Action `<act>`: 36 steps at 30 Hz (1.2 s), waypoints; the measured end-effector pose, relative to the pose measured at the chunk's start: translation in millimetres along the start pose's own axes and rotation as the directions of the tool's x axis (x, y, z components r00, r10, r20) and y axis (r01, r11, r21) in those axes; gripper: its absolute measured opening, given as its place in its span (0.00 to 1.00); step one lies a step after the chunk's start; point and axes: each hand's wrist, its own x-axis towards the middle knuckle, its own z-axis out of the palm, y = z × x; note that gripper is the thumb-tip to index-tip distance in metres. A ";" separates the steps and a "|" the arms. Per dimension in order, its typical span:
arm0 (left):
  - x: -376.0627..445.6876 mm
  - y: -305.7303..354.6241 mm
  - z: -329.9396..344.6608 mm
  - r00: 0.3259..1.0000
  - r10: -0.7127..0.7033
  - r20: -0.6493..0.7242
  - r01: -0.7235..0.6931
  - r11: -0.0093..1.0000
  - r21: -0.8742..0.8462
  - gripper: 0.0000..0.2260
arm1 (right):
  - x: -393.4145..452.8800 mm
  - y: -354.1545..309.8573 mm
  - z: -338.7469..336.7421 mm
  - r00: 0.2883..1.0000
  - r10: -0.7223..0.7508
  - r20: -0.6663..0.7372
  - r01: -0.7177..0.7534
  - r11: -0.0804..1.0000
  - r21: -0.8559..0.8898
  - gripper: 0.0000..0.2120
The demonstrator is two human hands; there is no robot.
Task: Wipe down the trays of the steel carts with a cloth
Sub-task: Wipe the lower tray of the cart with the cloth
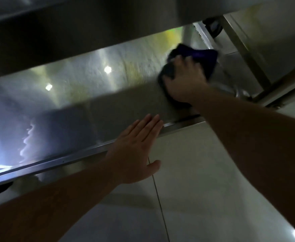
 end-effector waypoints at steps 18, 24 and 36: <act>-184.2 -164.8 -14.9 0.723 -0.690 -0.036 0.675 0.717 -0.173 0.21 | -28.0 -48.8 8.5 0.965 0.254 0.073 -0.257 0.966 0.040 0.37; -215.6 -177.3 0.4 0.587 -0.799 0.132 0.805 0.556 -0.207 0.21 | -44.4 -215.3 47.2 0.975 -0.198 0.098 0.195 0.980 0.035 0.36; -238.9 -214.3 11.0 0.505 -0.862 -0.047 0.808 0.491 -0.327 0.27 | -25.7 -111.9 19.1 0.927 0.375 -0.014 -0.374 0.926 0.052 0.36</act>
